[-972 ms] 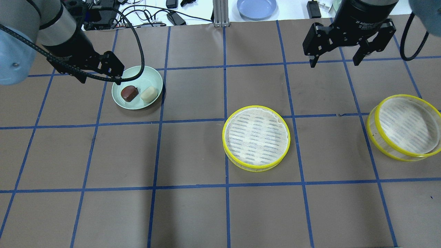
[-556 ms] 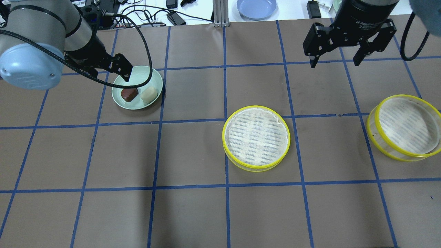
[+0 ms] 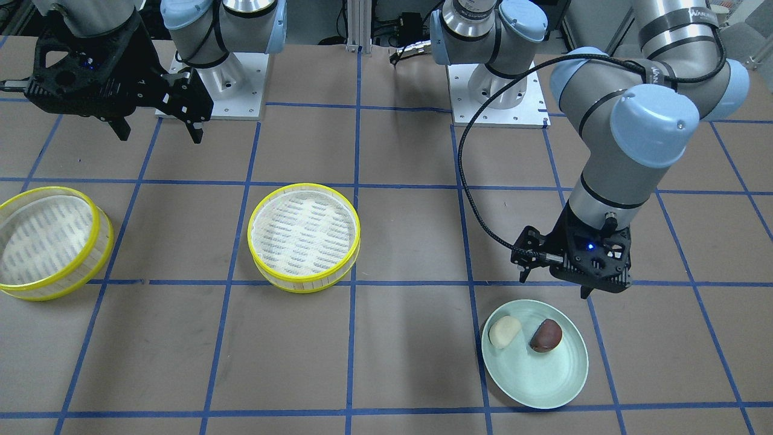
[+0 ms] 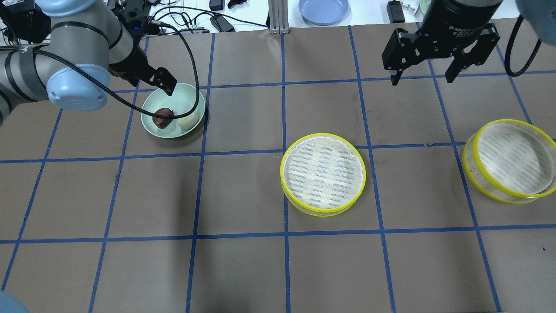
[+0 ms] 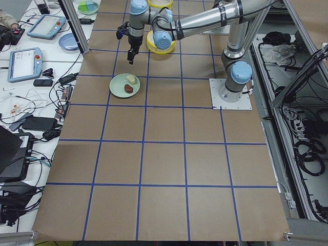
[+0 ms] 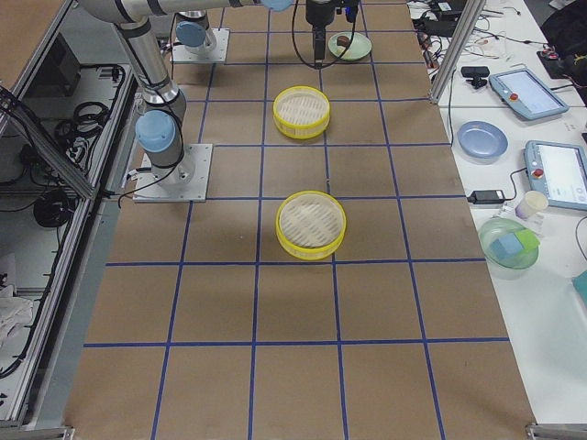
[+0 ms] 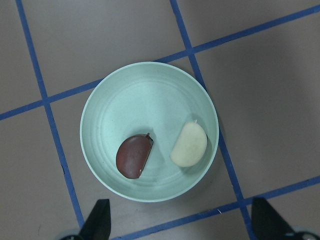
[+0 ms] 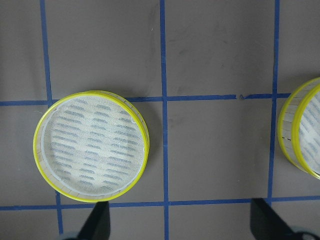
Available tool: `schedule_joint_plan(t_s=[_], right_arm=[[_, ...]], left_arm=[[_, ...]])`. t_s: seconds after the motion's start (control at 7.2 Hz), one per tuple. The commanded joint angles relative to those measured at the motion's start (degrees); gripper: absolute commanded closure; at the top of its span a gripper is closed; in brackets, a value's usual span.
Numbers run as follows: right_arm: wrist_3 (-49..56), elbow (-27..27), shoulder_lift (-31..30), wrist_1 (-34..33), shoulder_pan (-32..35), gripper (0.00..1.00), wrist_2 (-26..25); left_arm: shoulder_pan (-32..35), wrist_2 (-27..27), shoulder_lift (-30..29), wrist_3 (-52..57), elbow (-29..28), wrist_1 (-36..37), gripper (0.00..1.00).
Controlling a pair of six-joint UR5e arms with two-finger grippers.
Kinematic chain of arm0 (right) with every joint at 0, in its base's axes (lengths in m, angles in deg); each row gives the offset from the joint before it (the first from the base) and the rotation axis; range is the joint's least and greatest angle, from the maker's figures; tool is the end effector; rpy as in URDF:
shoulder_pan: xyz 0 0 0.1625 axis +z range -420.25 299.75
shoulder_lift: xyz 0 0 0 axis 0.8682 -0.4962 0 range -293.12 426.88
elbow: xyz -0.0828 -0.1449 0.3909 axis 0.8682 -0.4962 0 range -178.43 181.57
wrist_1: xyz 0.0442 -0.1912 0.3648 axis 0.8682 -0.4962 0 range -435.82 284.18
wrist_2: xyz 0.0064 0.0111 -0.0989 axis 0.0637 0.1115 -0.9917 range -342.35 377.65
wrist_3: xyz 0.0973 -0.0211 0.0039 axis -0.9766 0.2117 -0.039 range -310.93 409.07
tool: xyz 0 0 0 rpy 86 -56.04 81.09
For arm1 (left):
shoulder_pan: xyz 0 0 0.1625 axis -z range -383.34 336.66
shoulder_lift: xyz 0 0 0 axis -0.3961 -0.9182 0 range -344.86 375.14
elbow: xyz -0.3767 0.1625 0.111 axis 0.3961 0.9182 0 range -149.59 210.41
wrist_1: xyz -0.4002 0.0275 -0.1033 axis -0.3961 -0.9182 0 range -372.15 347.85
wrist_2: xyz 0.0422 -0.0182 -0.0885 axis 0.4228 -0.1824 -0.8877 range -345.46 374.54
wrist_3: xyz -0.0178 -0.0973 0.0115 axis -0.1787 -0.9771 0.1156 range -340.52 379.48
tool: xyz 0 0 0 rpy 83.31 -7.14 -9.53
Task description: Stack buns with steamer
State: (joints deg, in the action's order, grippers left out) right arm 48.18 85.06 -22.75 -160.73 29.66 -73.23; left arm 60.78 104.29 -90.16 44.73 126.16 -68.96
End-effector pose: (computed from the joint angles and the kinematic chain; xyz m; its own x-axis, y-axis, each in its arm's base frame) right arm 0.1310 -0.4944 0.5317 -0.9997 0.0174 0.0152 0.0171 0.9997 -0.0184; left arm -0.0718 -0.6072 0.3552 -0.9425 0.3231 -0.0858 0.3338 0.9229 -0.1920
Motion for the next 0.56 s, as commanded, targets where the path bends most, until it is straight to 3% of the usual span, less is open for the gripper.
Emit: schedule_joint_plan(t_s=[0.0, 0.42], right_arm=[[-0.07, 0.00, 0.06, 0.00, 0.00, 0.00, 0.00], [-0.07, 0.00, -0.20, 0.18, 0.00, 0.00, -0.44]], left_arm=[[0.00, -0.01, -4.99, 4.34, -0.04, 4.41, 0.03], [0.00, -4.83, -10.79, 7.35, -0.04, 5.57, 0.11]])
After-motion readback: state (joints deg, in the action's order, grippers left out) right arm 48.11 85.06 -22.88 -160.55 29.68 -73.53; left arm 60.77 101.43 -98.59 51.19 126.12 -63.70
